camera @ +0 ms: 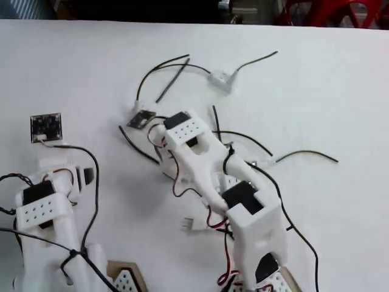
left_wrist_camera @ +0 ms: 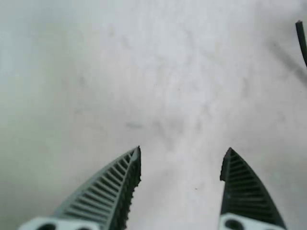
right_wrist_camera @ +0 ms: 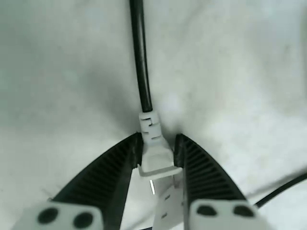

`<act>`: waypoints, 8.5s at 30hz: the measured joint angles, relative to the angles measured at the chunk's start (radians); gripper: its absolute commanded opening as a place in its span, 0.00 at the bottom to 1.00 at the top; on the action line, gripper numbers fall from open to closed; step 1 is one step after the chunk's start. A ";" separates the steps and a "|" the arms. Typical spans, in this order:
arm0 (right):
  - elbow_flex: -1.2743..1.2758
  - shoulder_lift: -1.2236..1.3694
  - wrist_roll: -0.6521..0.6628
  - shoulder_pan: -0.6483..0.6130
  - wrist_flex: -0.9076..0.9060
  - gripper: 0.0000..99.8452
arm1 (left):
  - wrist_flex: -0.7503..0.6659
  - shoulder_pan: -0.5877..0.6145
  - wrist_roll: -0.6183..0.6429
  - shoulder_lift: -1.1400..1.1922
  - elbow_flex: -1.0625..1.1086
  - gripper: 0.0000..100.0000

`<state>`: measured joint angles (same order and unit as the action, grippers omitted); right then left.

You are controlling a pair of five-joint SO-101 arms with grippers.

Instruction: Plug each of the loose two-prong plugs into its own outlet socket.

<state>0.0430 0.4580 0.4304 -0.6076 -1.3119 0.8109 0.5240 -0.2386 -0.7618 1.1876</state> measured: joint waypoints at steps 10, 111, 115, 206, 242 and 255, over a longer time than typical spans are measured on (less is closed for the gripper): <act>0.011 -0.101 0.000 0.002 -0.049 0.10 | 0.000 0.000 0.000 0.000 0.000 0.27; -0.055 -0.388 0.000 -0.064 -0.334 0.02 | 0.000 0.000 0.000 0.000 0.000 0.27; -0.040 -0.545 0.000 -0.074 -0.348 0.02 | 0.000 0.000 0.000 0.000 0.000 0.27; 0.974 -1.468 -0.512 0.393 0.687 0.02 | -0.031 -0.812 -0.575 1.175 -1.106 0.27; 0.976 -1.468 -0.512 0.393 0.687 0.02 | 0.448 -0.821 -0.577 1.013 -1.112 0.05; 0.976 -1.468 -0.512 0.393 0.687 0.02 | 0.542 -0.829 -0.344 0.997 -1.112 0.26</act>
<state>1.0188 -1.0104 -0.0821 -0.2148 -0.6245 1.3525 -0.3046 -0.5823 0.2355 0.0752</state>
